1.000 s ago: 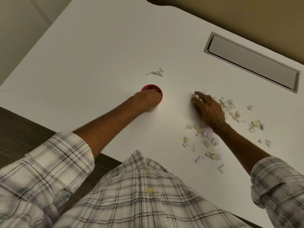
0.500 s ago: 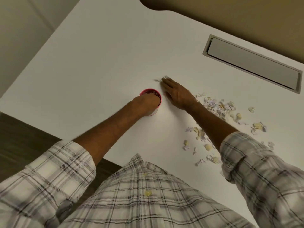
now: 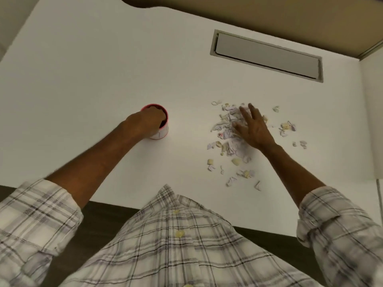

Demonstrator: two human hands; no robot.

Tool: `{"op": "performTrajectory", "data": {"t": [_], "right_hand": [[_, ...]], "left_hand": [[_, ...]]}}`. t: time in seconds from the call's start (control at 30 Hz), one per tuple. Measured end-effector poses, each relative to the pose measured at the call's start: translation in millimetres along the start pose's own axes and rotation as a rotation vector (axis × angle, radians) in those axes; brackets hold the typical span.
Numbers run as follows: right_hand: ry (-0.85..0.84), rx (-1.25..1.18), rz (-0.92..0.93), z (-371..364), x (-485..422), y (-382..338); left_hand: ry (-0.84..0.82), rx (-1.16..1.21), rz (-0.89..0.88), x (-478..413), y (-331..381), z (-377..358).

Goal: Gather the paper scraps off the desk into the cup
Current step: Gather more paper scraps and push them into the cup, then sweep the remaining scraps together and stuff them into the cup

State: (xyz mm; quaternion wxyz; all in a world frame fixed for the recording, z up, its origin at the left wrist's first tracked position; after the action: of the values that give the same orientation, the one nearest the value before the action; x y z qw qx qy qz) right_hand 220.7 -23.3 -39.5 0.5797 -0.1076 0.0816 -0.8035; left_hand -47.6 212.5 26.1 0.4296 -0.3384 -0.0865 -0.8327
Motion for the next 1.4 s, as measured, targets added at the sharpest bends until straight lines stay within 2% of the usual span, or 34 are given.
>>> {"op": "performTrajectory", "data": {"t": [0.03, 0.07, 0.1, 0.13, 0.2, 0.23, 0.33, 0.47, 0.53, 0.6, 0.67, 0.73, 0.8, 0.83, 0.93, 1.0, 1.1, 1.2, 1.3, 1.4], "right_hand": [[-0.061, 0.012, -0.025, -8.2, -3.1, -4.0], [-0.101, 0.031, -0.009, -14.9, -4.3, -9.6], [-0.128, 0.047, 0.038, -21.6, -4.2, -17.1], [-0.151, 0.06, 0.105, -24.5, -0.7, -28.4], [-0.148, 0.074, 0.238, -25.7, 19.3, -45.1], [-0.097, 0.064, 0.263, -21.8, 34.0, -52.3], [0.066, 0.014, 0.232, -5.8, 84.8, -59.4], [-0.001, -0.043, 0.207, -15.3, 138.3, -51.6], [-0.033, -0.044, 0.218, -26.1, 148.0, -58.3], [0.032, -0.05, 0.201, -28.9, 145.4, -64.0], [0.125, -0.053, 0.16, -23.3, 134.0, -65.0], [0.222, -0.063, 0.113, -13.1, 120.8, -62.9], [0.324, -0.119, 0.039, -0.3, 109.8, -58.4], [0.367, -0.143, 0.009, 6.1, 106.2, -55.8], [0.386, -0.158, -0.009, 20.6, 106.4, -50.0], [0.359, -0.151, -0.007, 24.6, 114.8, -43.4], [0.351, -0.133, -0.032, 24.3, 134.7, -29.0], [0.327, -0.134, -0.083, 17.1, 147.5, -16.4], [0.181, -0.245, -0.206, 1.3, 147.9, -14.9], [0.052, -0.219, -0.162, -16.1, 136.3, -26.6]], "left_hand": [[-0.022, -0.06, 0.005, 0.3, 1.7, -5.9], [-0.072, -0.022, 0.034, 10.4, -1.0, -8.4], [-0.139, 0.0, 0.048, 15.0, -5.0, -11.1], [-0.132, 0.056, 0.048, 19.6, -5.2, -9.2], [0.009, 0.105, 0.067, 20.9, -0.9, 4.8], [0.051, 0.103, 0.053, 23.1, -1.8, 8.7], [0.23, 0.175, -0.061, 37.8, -10.4, 13.9], [0.344, 0.322, -0.121, 58.5, -15.3, 20.6], [0.422, 0.506, -0.124, 65.5, -20.3, 22.0], [0.563, 0.748, -0.172, 79.6, -17.6, 24.1], [0.678, 0.871, -0.27, 97.6, -0.9, 23.5], [0.642, 0.927, -0.369, 107.6, 26.0, 13.3], [0.488, 0.926, -0.432, 100.9, 57.2, -9.6], [0.43, 0.852, -0.44, 92.6, 74.3, -24.2], [0.219, 0.571, -0.305, 68.4, 120.7, -66.4], [0.139, 0.52, -0.227, 58.9, 145.7, -79.0], [0.144, 0.458, -0.15, 54.4, 176.5, -81.3], [0.176, 0.379, -0.155, 54.6, 202.3, -78.3], [0.177, 0.313, -0.185, 55.1, 217.4, -77.6], [0.235, 0.317, -0.256, 60.9, 222.9, -80.9]]}}
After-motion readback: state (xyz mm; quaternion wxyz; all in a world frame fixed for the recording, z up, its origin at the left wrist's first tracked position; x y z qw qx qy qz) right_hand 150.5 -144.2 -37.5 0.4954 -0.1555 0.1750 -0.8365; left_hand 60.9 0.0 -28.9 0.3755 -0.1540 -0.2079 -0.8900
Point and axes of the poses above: each hand's wrist, its own x-axis away from the middle knuckle, its own z-axis out of the back of the hand, y = z × x, the point moved 3 cm from there along -x, towards the middle knuckle, and after that the axes turned 14 degrees about z, right-handed, at the moved point
